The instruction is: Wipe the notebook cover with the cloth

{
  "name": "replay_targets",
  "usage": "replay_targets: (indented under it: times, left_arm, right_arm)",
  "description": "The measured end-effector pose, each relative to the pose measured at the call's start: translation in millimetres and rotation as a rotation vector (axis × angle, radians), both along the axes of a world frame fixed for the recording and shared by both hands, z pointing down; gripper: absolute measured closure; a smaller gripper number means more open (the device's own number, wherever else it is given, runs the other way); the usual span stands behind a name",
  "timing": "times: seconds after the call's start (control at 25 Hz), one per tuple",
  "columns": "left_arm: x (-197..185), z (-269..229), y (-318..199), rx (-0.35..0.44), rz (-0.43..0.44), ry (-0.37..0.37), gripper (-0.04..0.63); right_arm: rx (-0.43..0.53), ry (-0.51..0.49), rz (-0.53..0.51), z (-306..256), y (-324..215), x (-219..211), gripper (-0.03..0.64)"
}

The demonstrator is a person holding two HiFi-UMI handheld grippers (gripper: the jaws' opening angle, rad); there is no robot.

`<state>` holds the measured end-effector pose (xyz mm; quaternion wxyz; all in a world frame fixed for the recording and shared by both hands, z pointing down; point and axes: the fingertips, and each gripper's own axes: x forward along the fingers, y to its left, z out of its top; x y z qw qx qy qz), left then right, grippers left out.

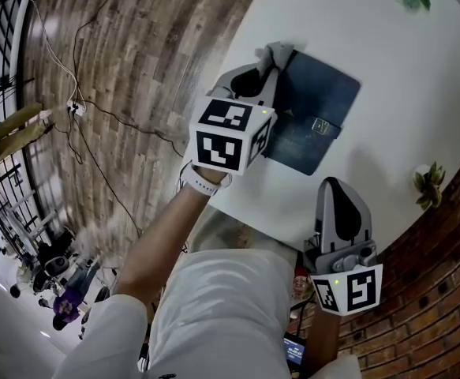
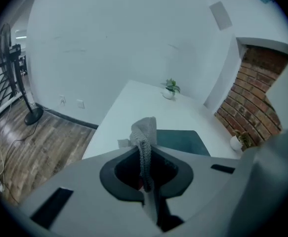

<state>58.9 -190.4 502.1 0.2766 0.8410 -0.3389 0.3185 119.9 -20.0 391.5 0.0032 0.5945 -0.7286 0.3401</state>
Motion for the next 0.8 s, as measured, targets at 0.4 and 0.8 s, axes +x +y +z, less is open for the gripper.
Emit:
replay_targets:
  times: [0.4, 0.8]
  left_arm:
    - [-18, 3, 23, -0.045, 0.0, 0.008, 0.566]
    - [-36, 5, 52, -0.064, -0.007, 0.012, 0.566]
  right_arm:
    - [0.007, -0.003, -0.002, -3, 8, -8, 0.612]
    - [0.02, 0.009, -0.013, -8, 21, -27, 0.612]
